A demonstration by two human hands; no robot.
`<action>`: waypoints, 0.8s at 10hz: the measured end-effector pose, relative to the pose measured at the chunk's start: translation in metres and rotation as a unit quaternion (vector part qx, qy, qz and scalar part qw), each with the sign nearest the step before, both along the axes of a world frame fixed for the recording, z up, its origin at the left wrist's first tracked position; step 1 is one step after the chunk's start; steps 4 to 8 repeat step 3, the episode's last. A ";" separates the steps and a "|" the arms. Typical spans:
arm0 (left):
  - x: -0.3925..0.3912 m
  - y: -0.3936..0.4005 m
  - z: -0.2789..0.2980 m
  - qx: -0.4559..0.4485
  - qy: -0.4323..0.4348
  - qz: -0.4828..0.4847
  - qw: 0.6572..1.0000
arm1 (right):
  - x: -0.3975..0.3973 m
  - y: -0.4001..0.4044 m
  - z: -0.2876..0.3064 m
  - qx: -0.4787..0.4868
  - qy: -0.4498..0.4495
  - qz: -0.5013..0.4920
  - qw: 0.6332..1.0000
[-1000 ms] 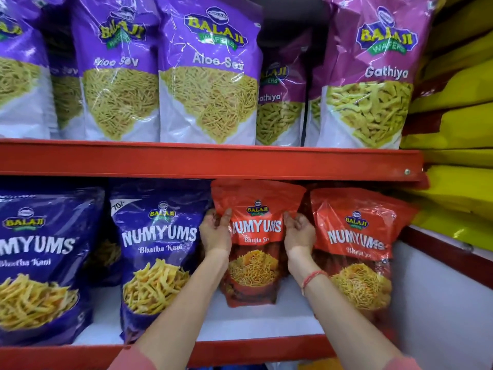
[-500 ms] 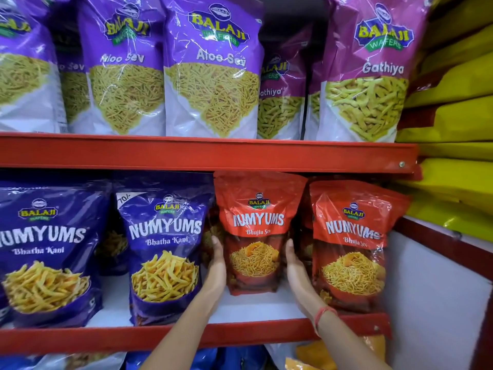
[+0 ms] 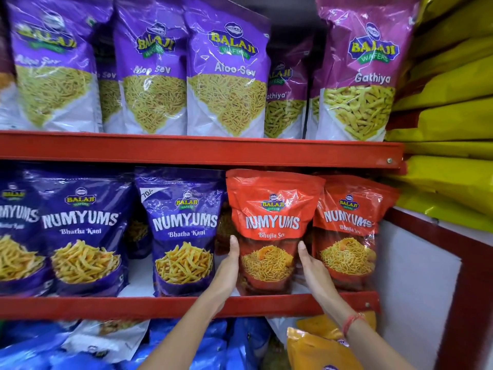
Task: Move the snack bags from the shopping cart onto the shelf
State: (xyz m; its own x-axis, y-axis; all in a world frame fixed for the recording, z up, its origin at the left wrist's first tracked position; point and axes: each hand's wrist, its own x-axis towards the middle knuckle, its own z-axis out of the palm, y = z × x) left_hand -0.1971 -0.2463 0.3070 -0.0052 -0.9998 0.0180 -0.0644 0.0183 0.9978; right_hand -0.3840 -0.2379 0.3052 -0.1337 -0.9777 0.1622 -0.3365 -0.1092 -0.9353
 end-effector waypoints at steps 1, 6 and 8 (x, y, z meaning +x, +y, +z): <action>0.001 0.023 0.019 -0.079 -0.095 0.029 0.992 | -0.019 0.011 0.014 -0.060 -0.014 0.010 0.998; 0.027 0.079 0.100 -0.436 -0.213 0.164 0.859 | -0.051 0.114 0.152 -0.327 -0.003 -0.022 0.945; 0.027 0.079 0.100 -0.436 -0.213 0.164 0.859 | -0.051 0.114 0.152 -0.327 -0.003 -0.022 0.945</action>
